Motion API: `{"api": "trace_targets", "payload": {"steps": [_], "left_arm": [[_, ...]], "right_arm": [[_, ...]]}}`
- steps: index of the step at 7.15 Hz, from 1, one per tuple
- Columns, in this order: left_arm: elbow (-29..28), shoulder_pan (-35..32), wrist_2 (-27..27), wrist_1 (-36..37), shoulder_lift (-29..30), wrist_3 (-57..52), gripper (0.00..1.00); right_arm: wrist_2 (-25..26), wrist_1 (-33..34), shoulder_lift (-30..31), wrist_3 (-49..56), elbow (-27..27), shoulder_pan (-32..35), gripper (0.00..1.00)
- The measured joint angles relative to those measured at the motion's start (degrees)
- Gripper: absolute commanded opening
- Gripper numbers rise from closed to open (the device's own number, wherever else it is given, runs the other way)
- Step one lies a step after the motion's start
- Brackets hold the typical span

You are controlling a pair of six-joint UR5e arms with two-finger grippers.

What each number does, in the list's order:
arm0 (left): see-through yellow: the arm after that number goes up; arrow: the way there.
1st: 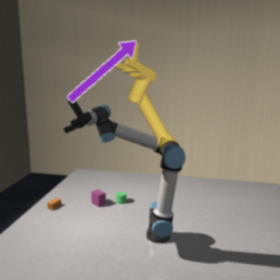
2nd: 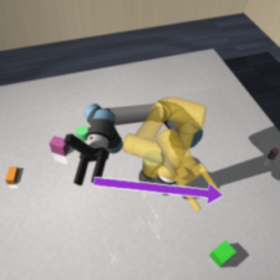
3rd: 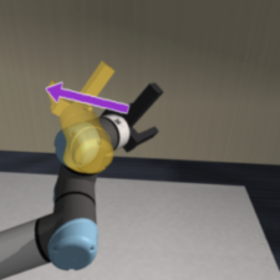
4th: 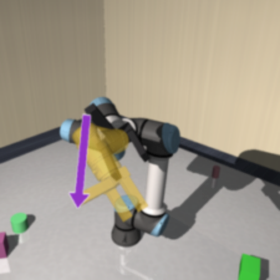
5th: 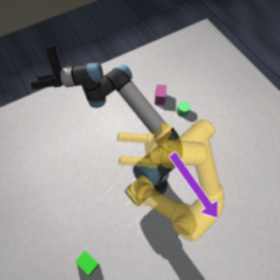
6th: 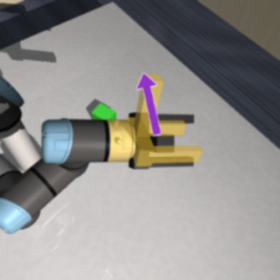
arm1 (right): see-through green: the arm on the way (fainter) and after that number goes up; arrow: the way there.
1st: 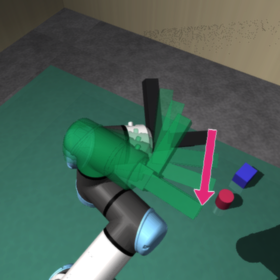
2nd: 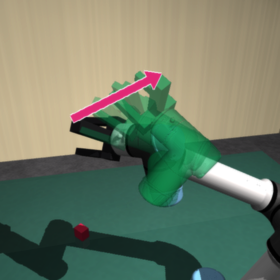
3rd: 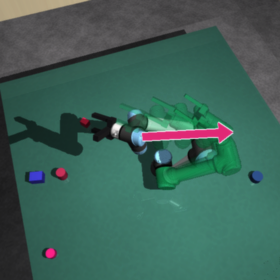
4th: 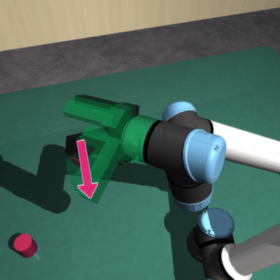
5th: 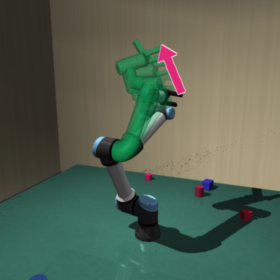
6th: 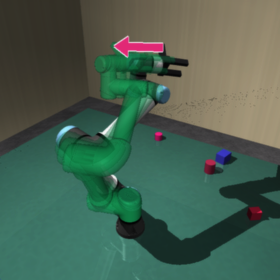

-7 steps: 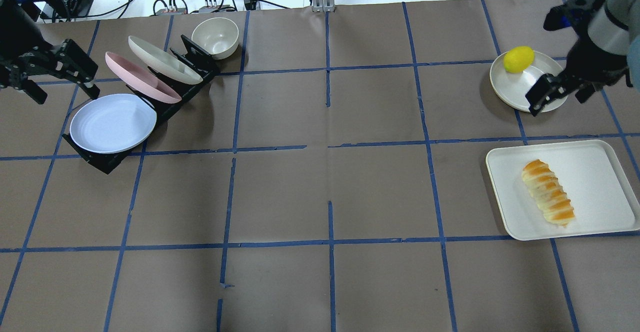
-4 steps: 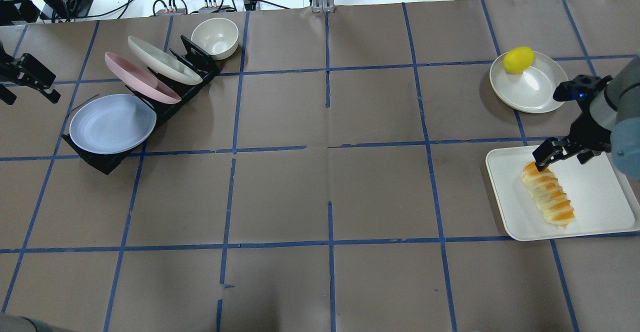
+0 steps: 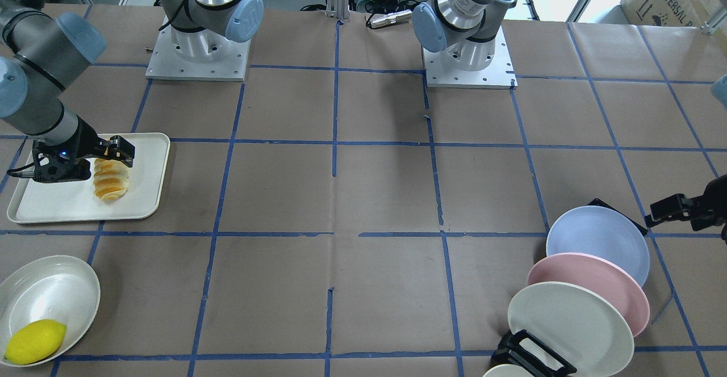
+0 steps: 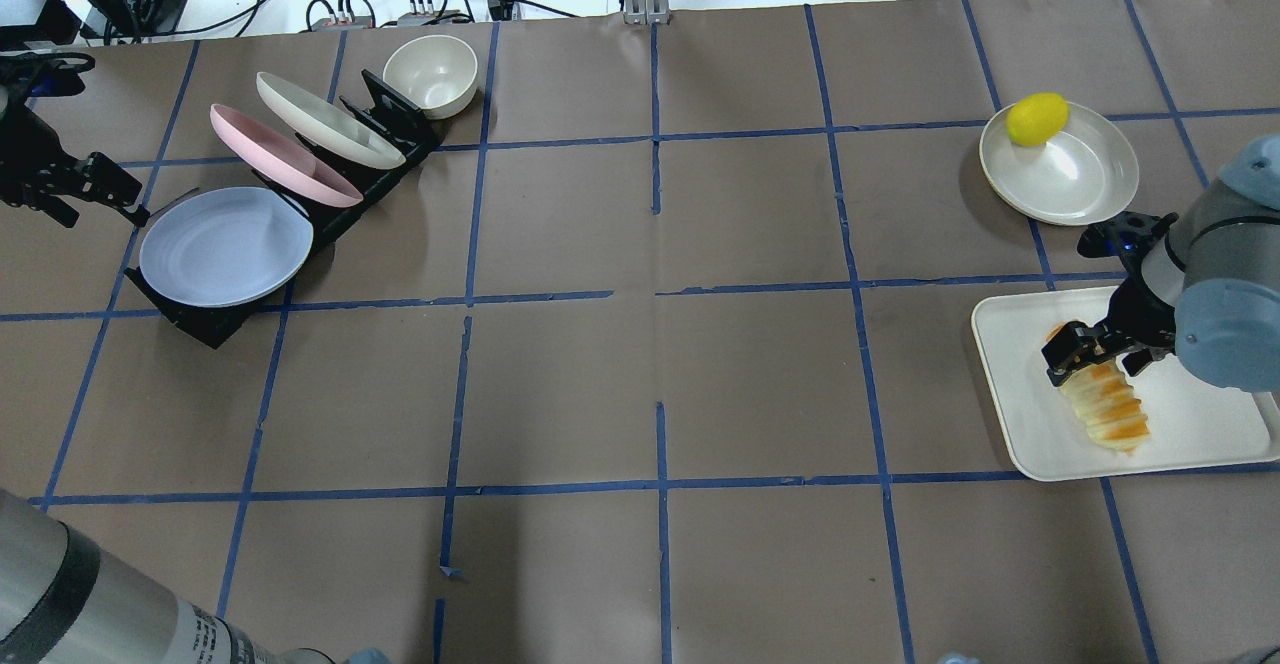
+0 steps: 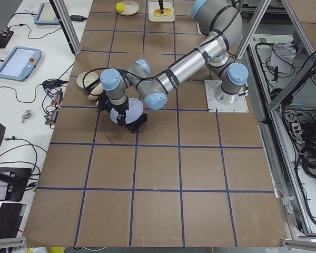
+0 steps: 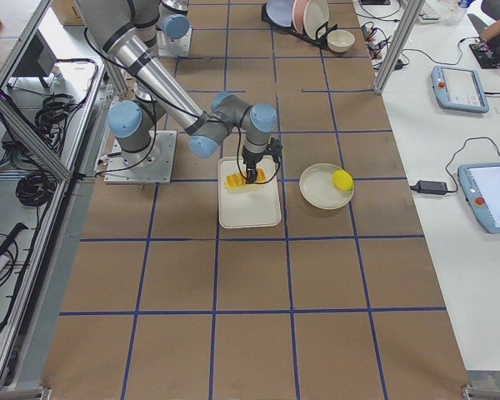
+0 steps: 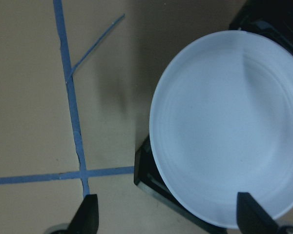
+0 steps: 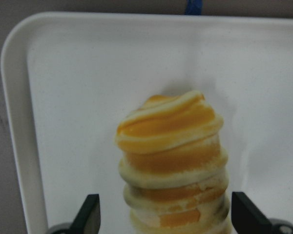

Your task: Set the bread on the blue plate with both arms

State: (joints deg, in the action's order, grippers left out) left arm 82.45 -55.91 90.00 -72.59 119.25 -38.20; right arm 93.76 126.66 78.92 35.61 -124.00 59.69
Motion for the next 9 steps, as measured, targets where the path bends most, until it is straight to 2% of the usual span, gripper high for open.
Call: {"api": "trace_targets", "payload": {"steps": [1,2,3,4,5,7,9], "left_arm": [[0.0,0.0,-0.9,1.2,1.7,-0.1,0.88],[0.0,0.0,-1.3,1.9,3.2,-0.1,0.7],[0.0,0.0,-1.6,2.3,4.1,-0.1,0.52],[0.0,0.0,-1.6,2.4,4.6,-0.1,0.33],[0.0,0.1,-2.0,2.5,4.8,-0.2,0.2],[0.0,0.2,-2.8,2.5,4.8,-0.3,0.14],[-0.8,0.3,-2.8,2.3,4.8,-0.2,0.11]], "right_arm": [[0.0,0.7,-0.8,0.0,0.0,-0.2,0.8],[0.0,1.6,-1.5,0.0,-0.1,-0.3,0.32],[0.0,2.6,-2.0,0.5,-0.2,-0.3,0.1],[0.1,3.3,-2.3,1.6,-0.2,-0.4,0.08],[0.2,3.6,-2.2,2.4,-0.2,-0.4,0.08],[0.3,3.4,-0.4,2.8,0.5,-0.4,0.08],[-0.1,-1.0,6.3,2.7,3.9,0.1,0.1]]}}
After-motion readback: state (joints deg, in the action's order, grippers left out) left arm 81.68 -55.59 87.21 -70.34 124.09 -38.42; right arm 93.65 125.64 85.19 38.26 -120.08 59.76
